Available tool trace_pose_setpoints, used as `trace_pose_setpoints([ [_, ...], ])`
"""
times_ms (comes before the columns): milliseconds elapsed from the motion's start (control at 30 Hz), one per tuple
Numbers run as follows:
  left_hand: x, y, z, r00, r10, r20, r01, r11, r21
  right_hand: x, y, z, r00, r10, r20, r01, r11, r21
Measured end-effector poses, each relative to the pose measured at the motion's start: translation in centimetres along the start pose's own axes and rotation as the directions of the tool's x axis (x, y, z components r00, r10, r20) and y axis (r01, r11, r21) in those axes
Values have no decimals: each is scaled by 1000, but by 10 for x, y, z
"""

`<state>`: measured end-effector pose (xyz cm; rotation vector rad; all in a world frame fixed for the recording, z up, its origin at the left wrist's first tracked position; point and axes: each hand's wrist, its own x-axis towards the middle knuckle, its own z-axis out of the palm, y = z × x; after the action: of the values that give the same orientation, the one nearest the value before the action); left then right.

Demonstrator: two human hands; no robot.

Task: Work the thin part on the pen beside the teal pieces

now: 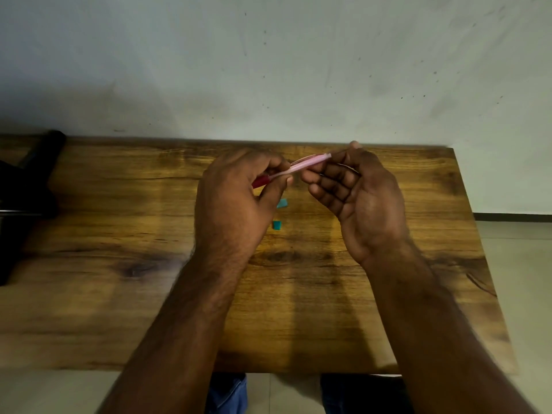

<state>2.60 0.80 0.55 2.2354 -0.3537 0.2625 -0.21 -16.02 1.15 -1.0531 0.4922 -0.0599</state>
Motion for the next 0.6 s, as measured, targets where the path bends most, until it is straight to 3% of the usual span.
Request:
trace_pose_setpoints([
  [233,-1,1,2,1000,19,14,-19,1000,10,2,3,-2,992,126,-21,-124,990,60],
  [600,-1,2,1,999,31,16,-31,999,9,4,6,-1,996,87,-26,-89,995,-48],
])
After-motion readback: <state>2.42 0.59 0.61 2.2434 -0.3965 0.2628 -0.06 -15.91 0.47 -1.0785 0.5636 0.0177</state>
